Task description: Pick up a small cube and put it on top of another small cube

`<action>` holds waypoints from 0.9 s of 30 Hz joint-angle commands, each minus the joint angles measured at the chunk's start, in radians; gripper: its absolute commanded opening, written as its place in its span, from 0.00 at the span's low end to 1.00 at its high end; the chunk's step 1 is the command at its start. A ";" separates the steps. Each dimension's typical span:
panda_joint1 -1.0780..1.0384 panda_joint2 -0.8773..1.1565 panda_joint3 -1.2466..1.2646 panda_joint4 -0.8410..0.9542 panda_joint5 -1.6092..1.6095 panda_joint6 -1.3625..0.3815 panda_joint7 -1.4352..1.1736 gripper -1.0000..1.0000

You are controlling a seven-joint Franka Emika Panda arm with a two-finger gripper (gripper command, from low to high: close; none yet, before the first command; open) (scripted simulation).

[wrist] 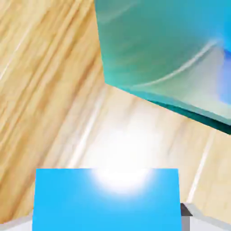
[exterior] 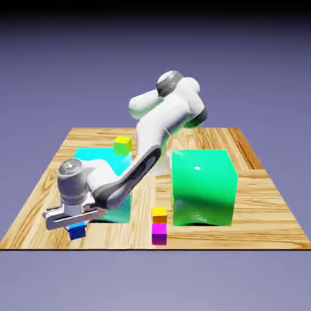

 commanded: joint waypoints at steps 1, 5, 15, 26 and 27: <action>0.030 0.011 -0.024 -0.008 -0.006 0.004 -0.044 0.00; 0.152 0.056 -0.122 -0.040 -0.030 0.024 -0.218 0.00; 0.455 0.168 -0.366 -0.119 -0.090 0.076 -0.653 0.00; 0.789 0.291 -0.634 -0.206 -0.157 0.132 -1.131 0.00; 0.819 0.302 -0.659 -0.214 -0.163 0.137 -1.174 0.00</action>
